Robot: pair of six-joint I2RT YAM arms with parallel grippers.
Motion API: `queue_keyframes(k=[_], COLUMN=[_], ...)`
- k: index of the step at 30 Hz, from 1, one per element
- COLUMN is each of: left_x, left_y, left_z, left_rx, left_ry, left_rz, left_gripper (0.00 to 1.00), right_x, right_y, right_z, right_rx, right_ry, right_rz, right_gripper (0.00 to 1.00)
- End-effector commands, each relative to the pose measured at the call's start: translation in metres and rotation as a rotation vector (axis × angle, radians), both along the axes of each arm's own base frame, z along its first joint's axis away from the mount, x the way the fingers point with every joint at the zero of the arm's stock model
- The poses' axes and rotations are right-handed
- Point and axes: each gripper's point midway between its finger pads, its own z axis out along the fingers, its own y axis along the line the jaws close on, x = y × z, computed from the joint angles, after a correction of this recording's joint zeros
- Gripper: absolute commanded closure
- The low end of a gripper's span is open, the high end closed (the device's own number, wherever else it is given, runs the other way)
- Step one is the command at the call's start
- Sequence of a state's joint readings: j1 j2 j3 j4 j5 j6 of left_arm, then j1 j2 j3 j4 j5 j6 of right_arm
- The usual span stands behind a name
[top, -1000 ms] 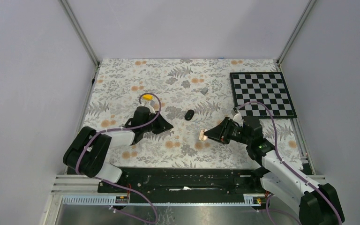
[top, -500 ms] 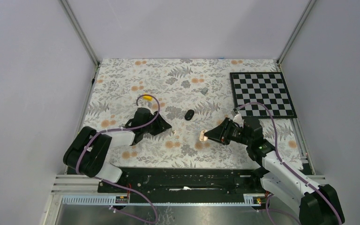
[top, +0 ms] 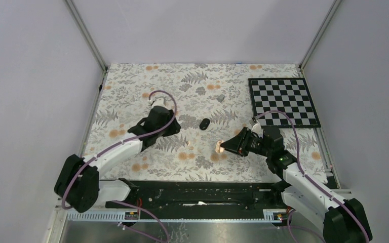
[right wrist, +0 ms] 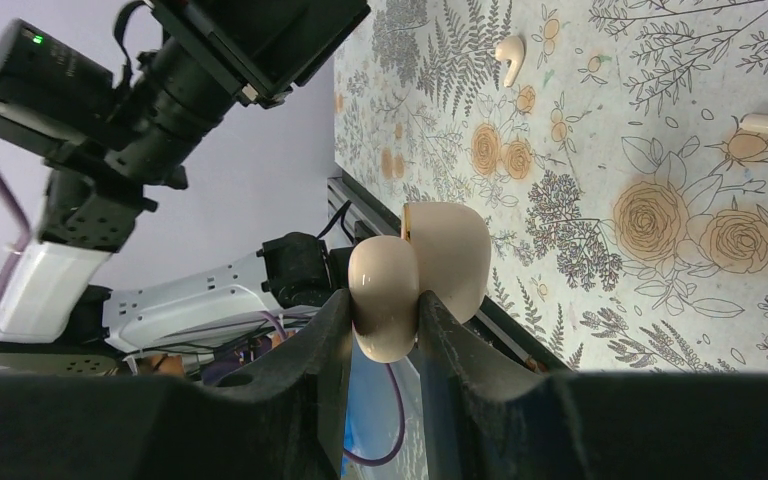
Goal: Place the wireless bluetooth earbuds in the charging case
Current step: Pick up the earbud from the center of the board.
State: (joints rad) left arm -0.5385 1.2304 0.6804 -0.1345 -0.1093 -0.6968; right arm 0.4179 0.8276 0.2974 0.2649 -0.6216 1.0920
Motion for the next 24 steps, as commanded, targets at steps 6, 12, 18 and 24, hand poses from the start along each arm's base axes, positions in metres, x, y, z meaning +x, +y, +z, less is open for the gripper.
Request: queue_keyframes(k=[6,12,18,24], left_x=[-0.010,-0.012,-0.017,-0.017], left_y=[-0.022,-0.042,-0.060,-0.067], left_z=[-0.019,-0.031,-0.050,-0.065], left_rx=[0.484,0.577,0.654,0.685], left_ry=[0.139,0.172,0.189,0.206], left_rz=[-0.103,-0.185,-0.235,-0.269], left_gripper=[0.35,0.37,0.44,0.52], right_x=[-0.002,-0.005,-0.006,-0.005], right_y=[0.002,0.001,0.001,0.001], right_z=[0.011,0.011,0.012,0.011], right_rx=[0.024,0.028,0.033,0.032], right_ry=[-0.049,-0.050,-0.049,-0.045], right_rz=[0.028,0.026,0.028,0.028], right_gripper=[1.00,1.00,1.00,1.00])
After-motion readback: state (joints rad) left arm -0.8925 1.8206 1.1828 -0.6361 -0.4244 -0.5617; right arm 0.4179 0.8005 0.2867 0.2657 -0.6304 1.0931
